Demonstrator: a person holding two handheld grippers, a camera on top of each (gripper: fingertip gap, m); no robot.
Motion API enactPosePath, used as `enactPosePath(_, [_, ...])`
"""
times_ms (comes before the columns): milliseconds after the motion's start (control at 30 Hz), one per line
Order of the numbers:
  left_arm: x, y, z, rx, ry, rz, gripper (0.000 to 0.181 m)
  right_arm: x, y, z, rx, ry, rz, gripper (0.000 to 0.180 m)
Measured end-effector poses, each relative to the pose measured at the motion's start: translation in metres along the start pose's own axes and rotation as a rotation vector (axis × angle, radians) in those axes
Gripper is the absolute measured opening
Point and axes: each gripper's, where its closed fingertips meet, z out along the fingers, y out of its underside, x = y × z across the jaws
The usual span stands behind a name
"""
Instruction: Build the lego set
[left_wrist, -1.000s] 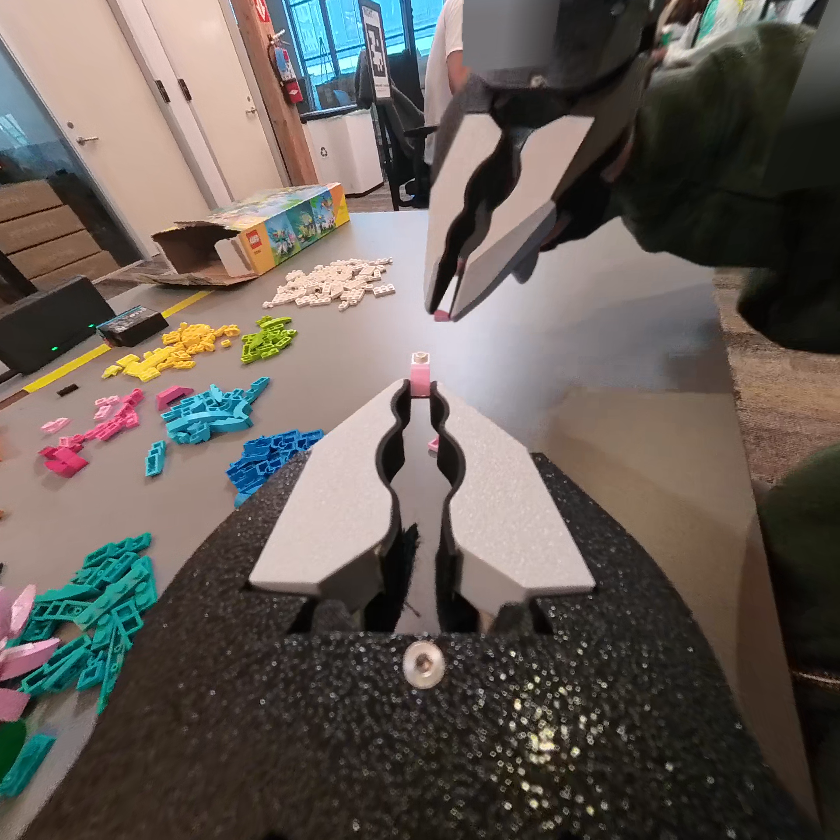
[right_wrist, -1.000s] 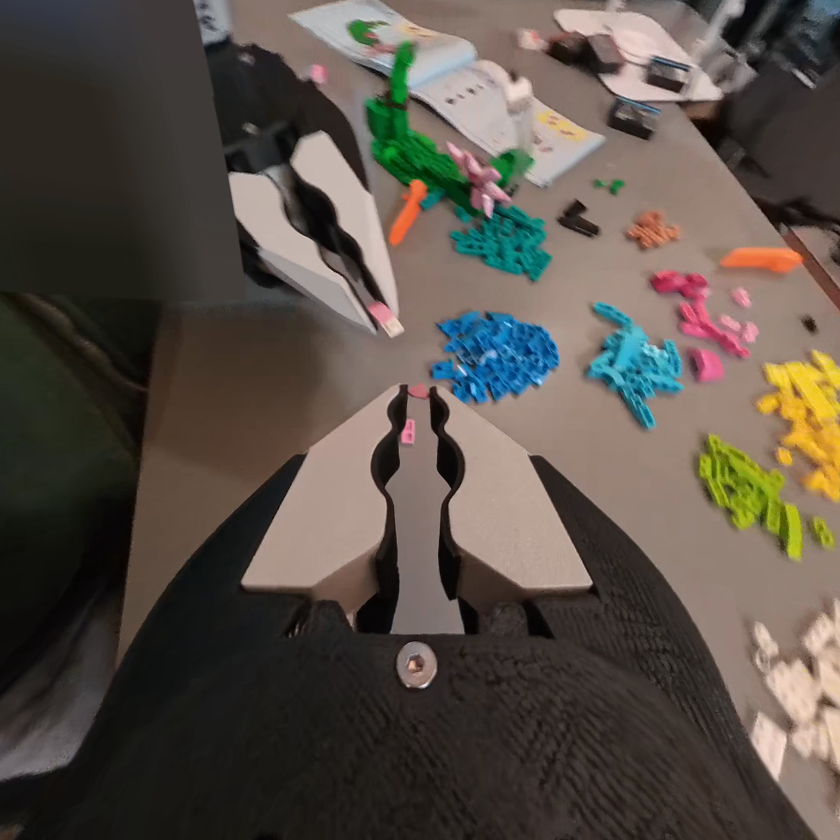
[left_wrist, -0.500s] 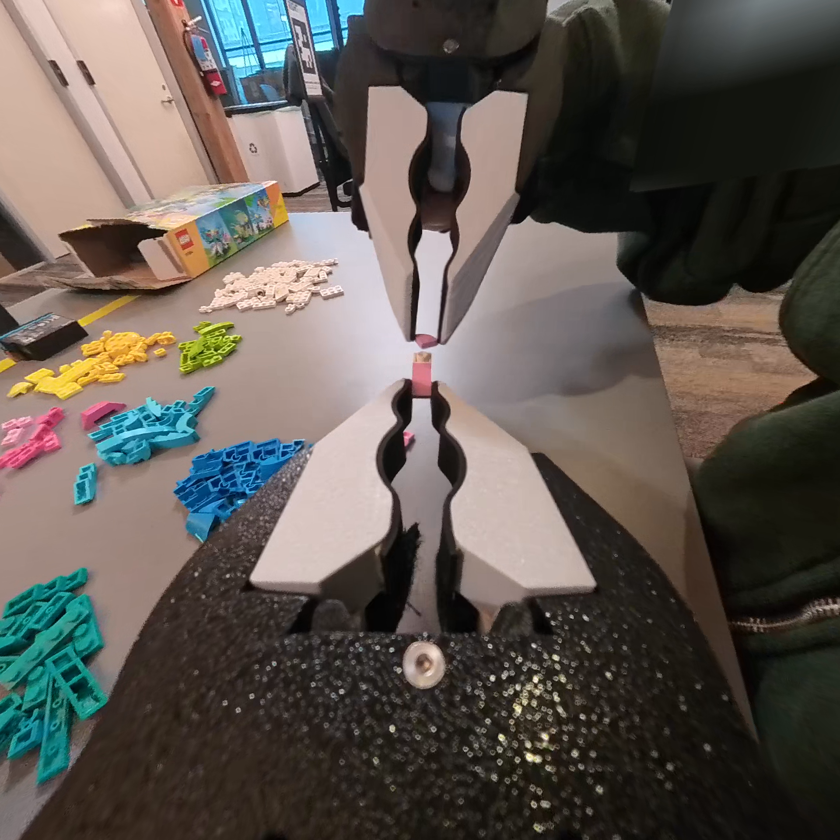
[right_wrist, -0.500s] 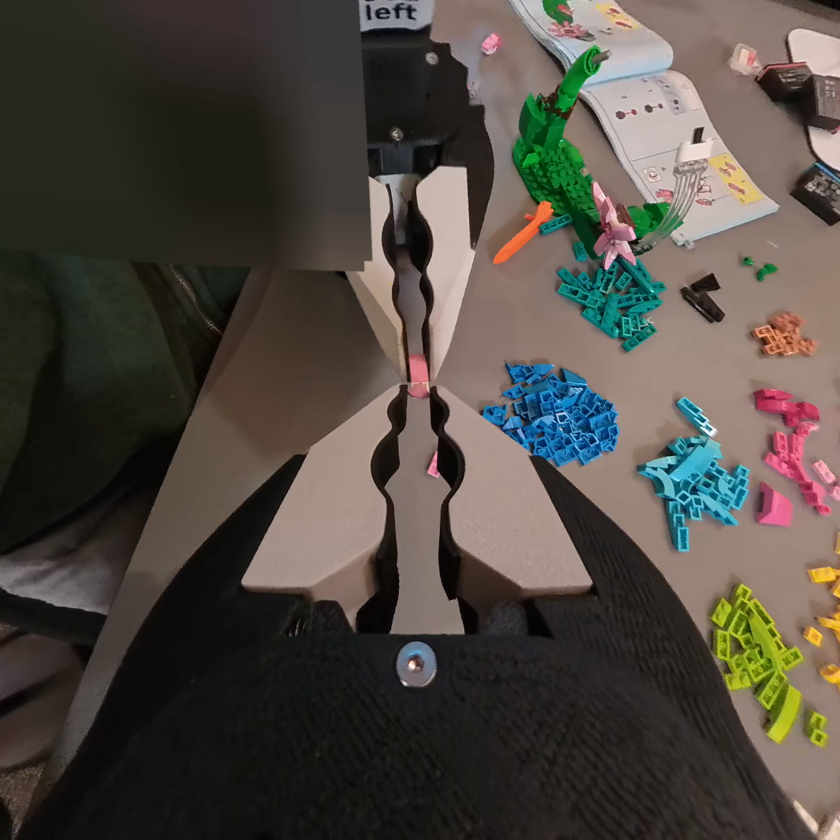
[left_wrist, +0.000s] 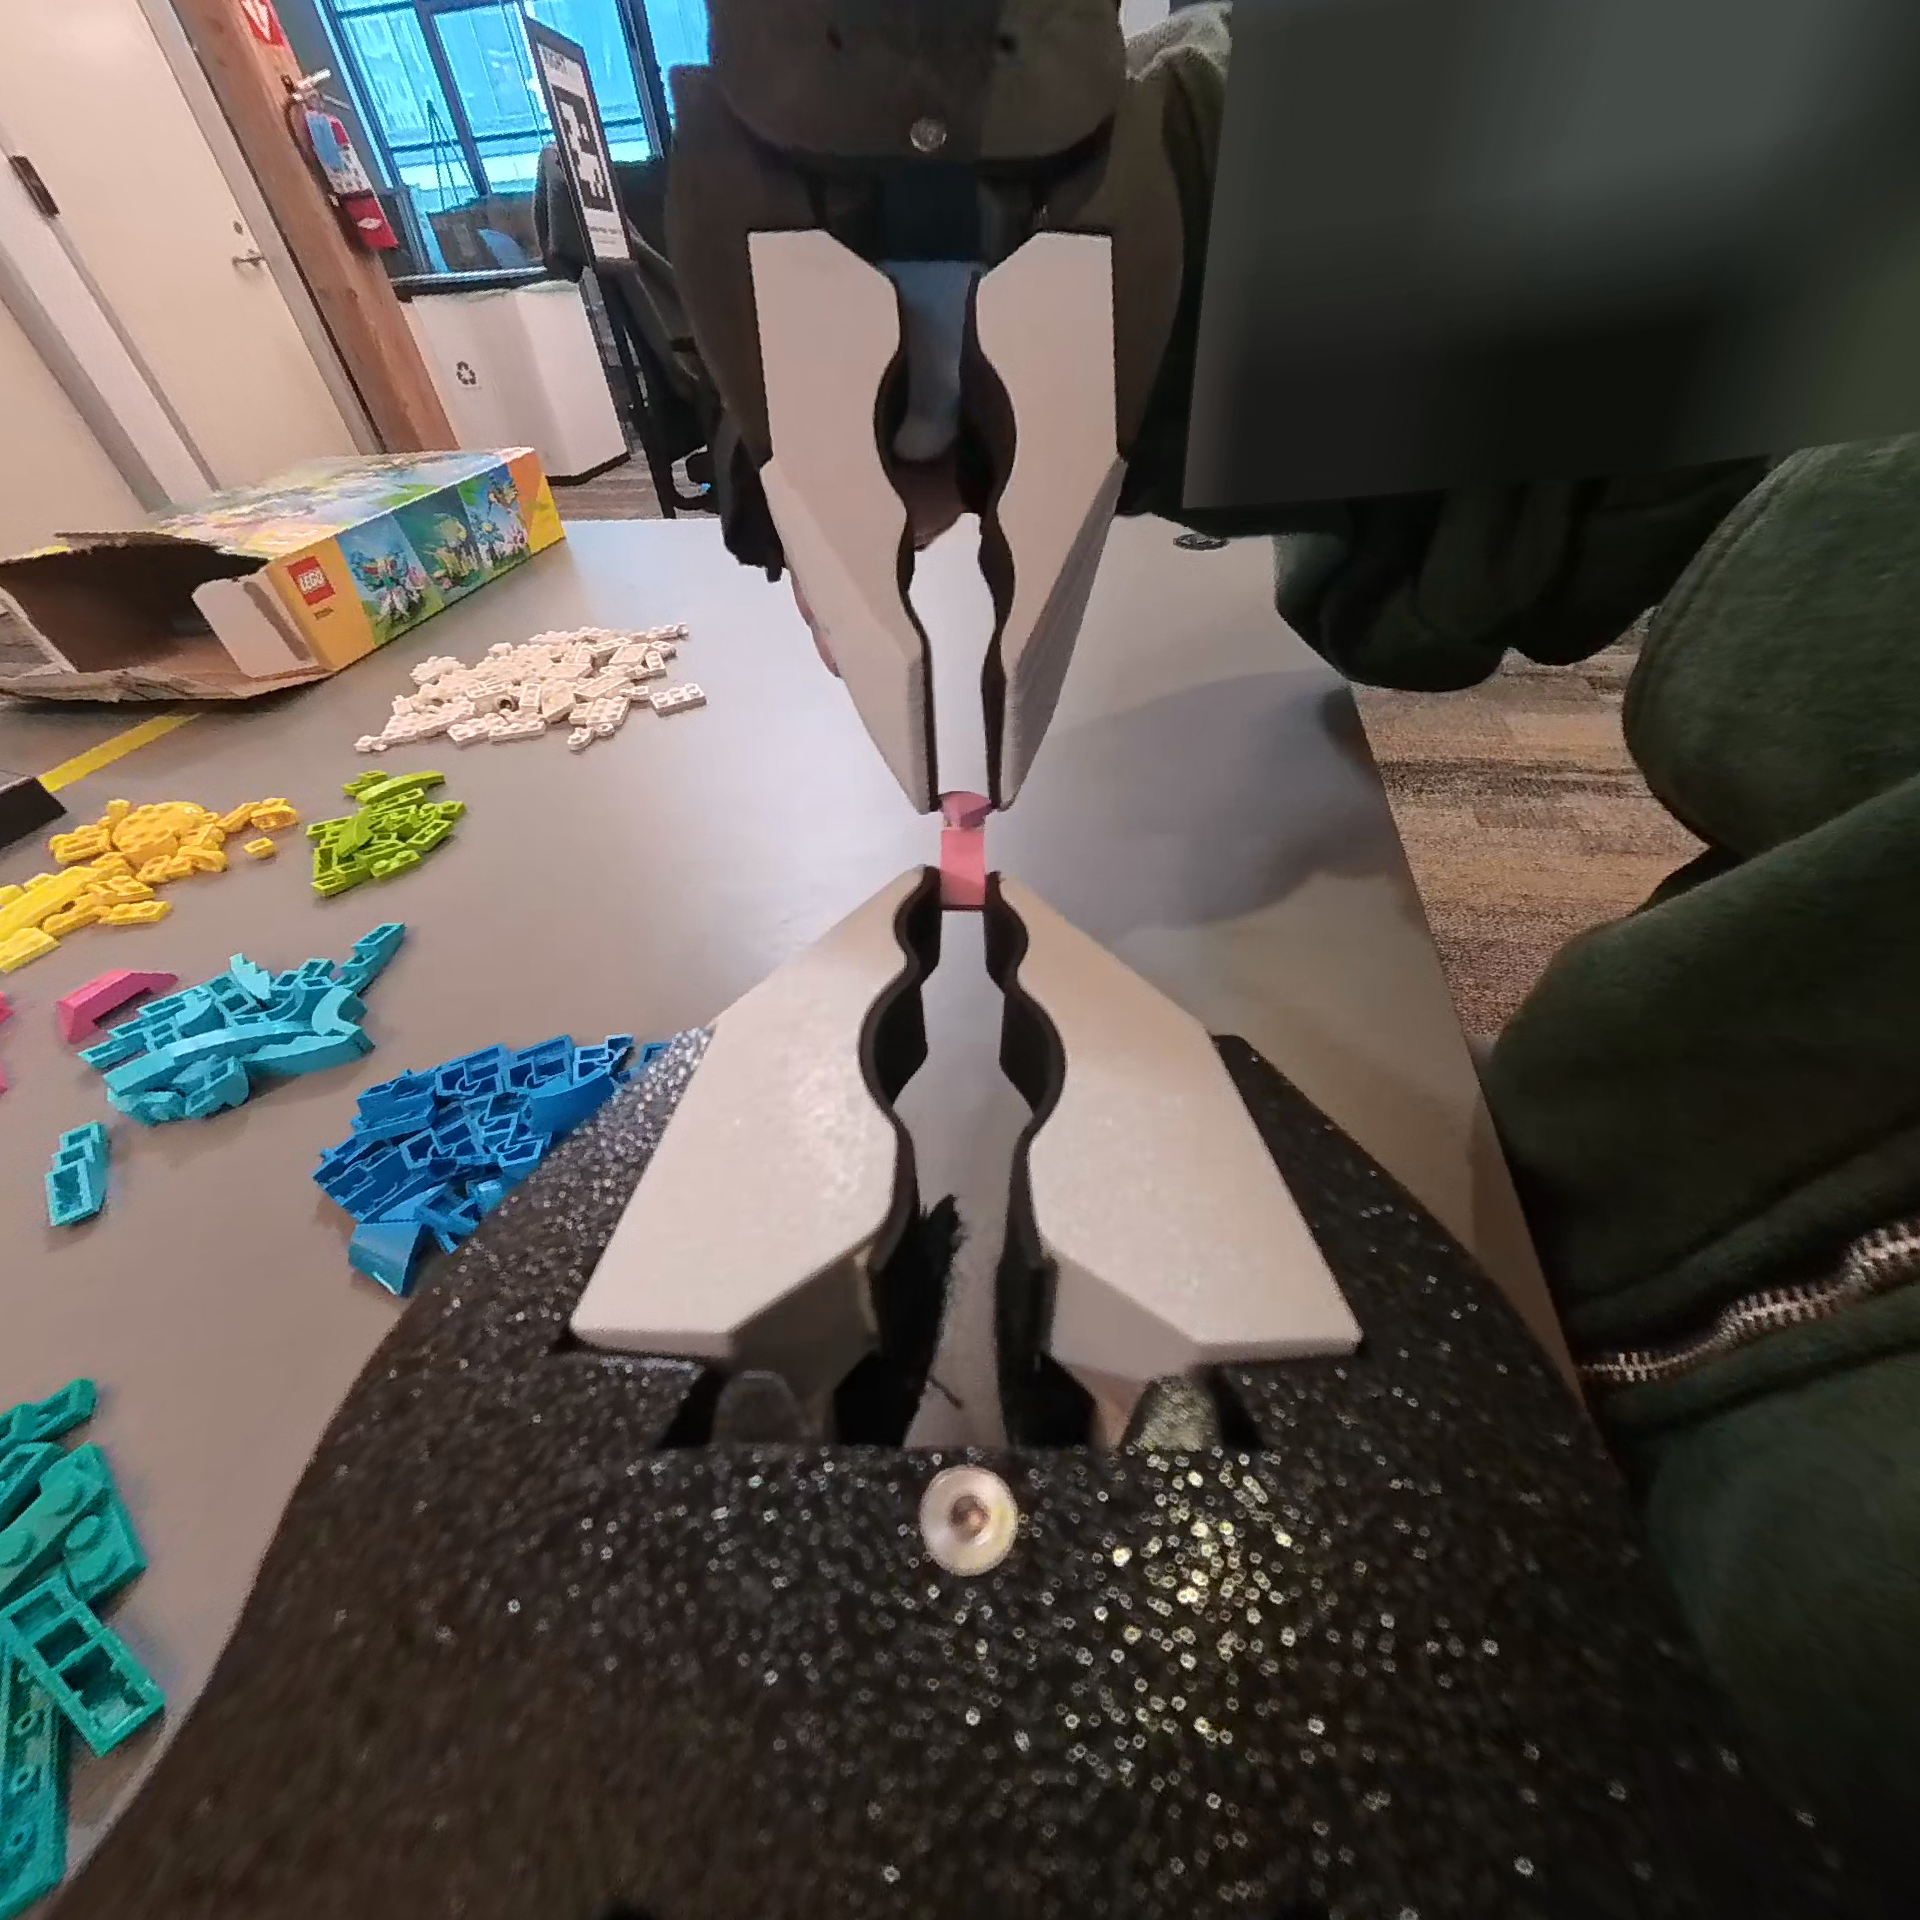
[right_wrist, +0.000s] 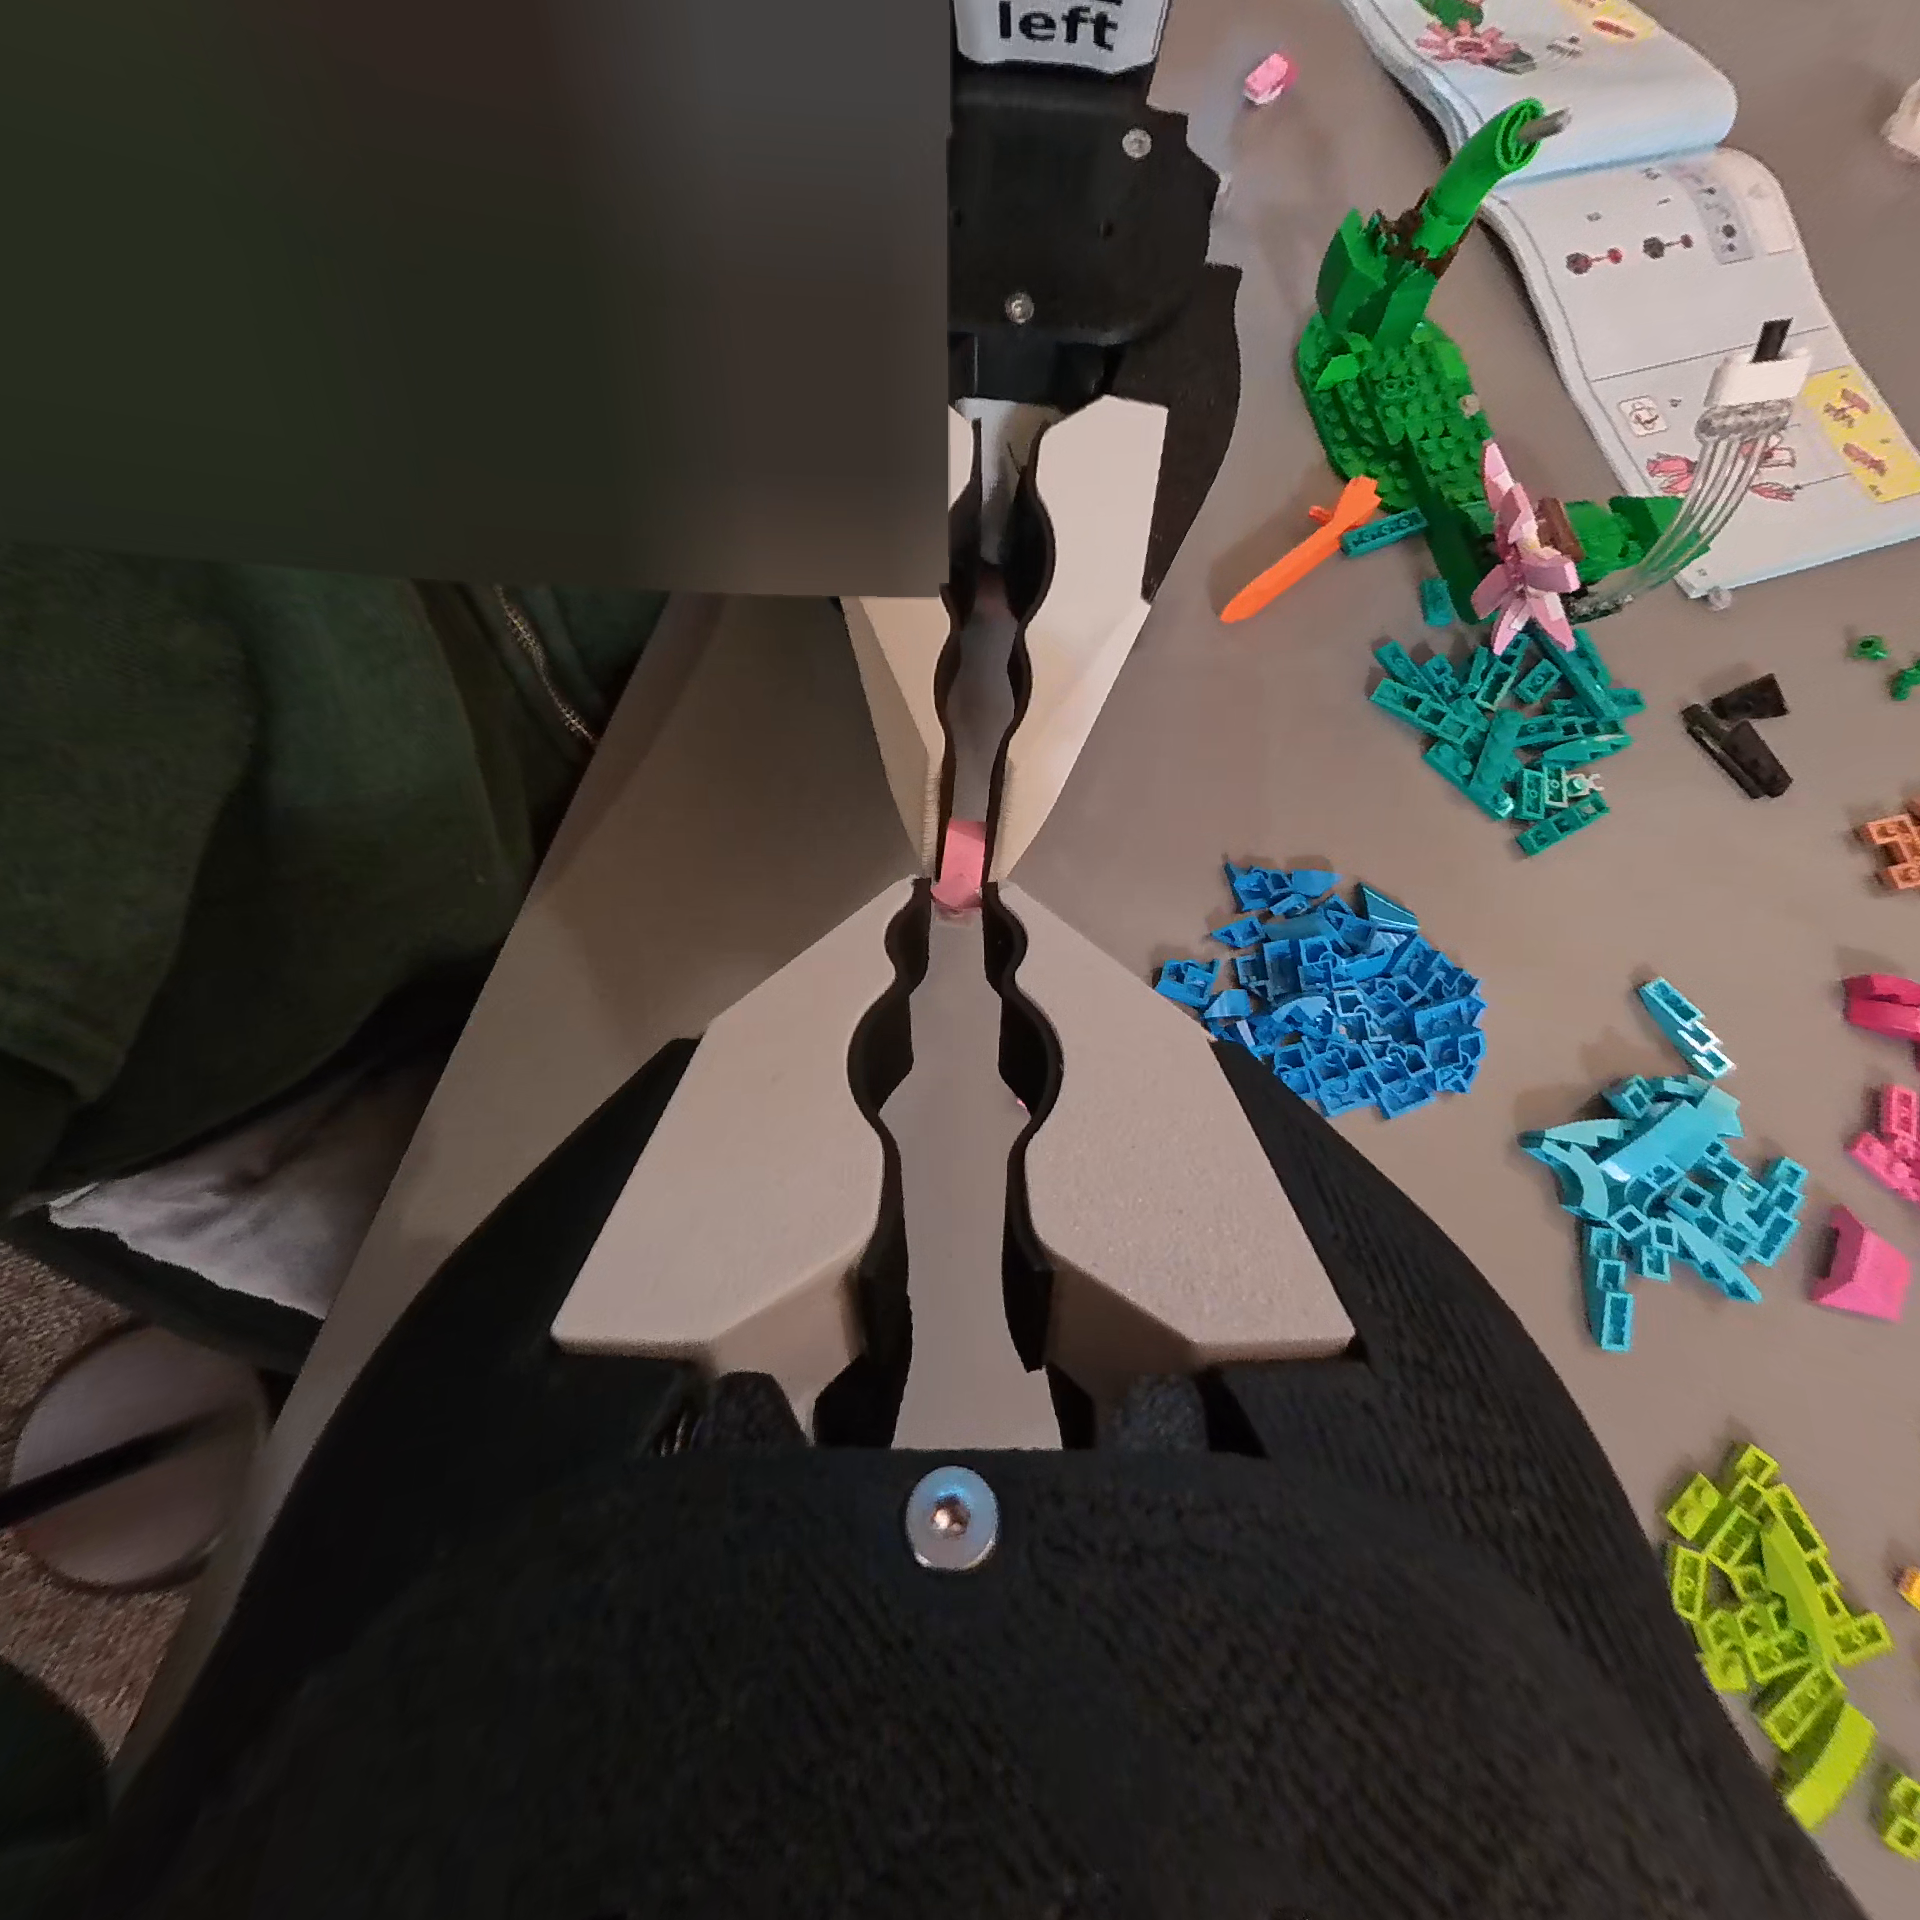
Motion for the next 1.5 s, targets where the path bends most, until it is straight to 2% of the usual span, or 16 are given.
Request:
enactPosePath(667, [0.001, 0.001, 0.001, -0.008, 0.011, 0.002, 0.006, 0.000, 0.002, 0.001, -0.023, -0.020, 0.016, 0.011])
enactPosePath(1200, [-0.001, 0.003, 0.003, -0.023, -0.007, -0.006, 0.006, 0.002, 0.013, -0.001, 0.032, 0.084, 0.086, 0.015])
enactPosePath(1367, [-0.012, 0.002, 0.001, -0.015, -0.058, -0.054, 0.006, 0.009, 0.013, -0.006, 0.062, 0.212, 0.046, 0.025])
enactPosePath(1500, [-0.030, 0.000, -0.004, 0.022, -0.122, -0.164, 0.006, 0.024, 0.014, -0.008, 0.044, 0.517, -0.215, 0.050])
